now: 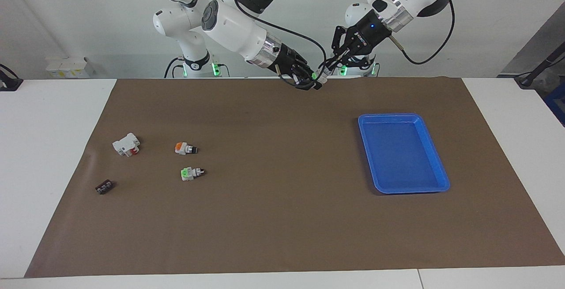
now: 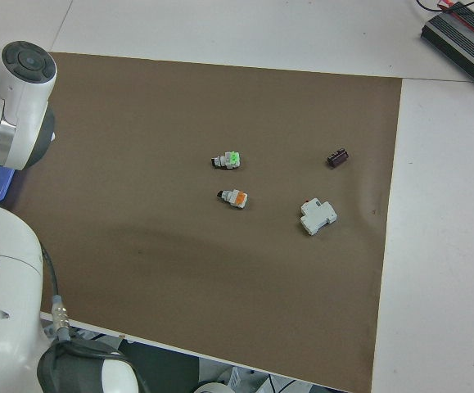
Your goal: Turn and place switch with both arms
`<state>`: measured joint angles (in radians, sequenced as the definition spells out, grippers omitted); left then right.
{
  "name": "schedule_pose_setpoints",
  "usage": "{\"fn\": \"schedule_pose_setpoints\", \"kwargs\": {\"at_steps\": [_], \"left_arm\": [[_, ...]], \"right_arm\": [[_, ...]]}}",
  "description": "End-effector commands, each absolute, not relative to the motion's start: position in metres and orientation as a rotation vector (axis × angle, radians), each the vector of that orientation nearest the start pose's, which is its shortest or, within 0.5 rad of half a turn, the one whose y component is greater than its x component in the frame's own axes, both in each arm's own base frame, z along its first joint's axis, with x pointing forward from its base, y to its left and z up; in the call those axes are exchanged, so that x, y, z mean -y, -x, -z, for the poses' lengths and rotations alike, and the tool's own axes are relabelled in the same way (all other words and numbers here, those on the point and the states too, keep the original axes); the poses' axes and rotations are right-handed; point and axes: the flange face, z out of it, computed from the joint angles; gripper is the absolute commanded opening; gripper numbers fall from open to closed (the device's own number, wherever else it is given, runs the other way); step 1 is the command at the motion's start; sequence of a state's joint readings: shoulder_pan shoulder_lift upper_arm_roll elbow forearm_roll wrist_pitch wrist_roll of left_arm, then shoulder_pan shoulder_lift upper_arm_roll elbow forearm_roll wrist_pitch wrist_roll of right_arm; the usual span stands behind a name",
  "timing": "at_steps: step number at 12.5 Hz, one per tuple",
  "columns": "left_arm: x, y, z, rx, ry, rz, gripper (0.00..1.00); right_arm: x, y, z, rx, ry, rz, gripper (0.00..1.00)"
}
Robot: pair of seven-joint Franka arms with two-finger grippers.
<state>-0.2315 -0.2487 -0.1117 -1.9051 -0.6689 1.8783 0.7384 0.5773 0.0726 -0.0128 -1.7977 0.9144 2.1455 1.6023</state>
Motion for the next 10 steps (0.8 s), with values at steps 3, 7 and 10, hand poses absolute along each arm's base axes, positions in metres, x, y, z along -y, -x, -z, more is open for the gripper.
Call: {"fn": "schedule_pose_setpoints", "kwargs": {"at_steps": [3,7,10], "left_arm": [[0.2369,-0.432,-0.6425,1.443,-2.185,-0.313,0.0],[0.2373,-0.4327,-0.6454,1.456,-2.185,-0.325,0.0],[0.235,-0.4334,-0.6442,1.492,-2.167,-0.33,0.0]], "right_arm": [[-0.3492,-0.5137,-0.5489,-1.632,1.751,-0.741,0.0],[-0.3486,-0.5139,-0.5487,-1.633,1.752,-0.743,0.0],[-0.3487,-0.5137,-0.5486,-1.636,1.751,-0.745,0.0]]}}
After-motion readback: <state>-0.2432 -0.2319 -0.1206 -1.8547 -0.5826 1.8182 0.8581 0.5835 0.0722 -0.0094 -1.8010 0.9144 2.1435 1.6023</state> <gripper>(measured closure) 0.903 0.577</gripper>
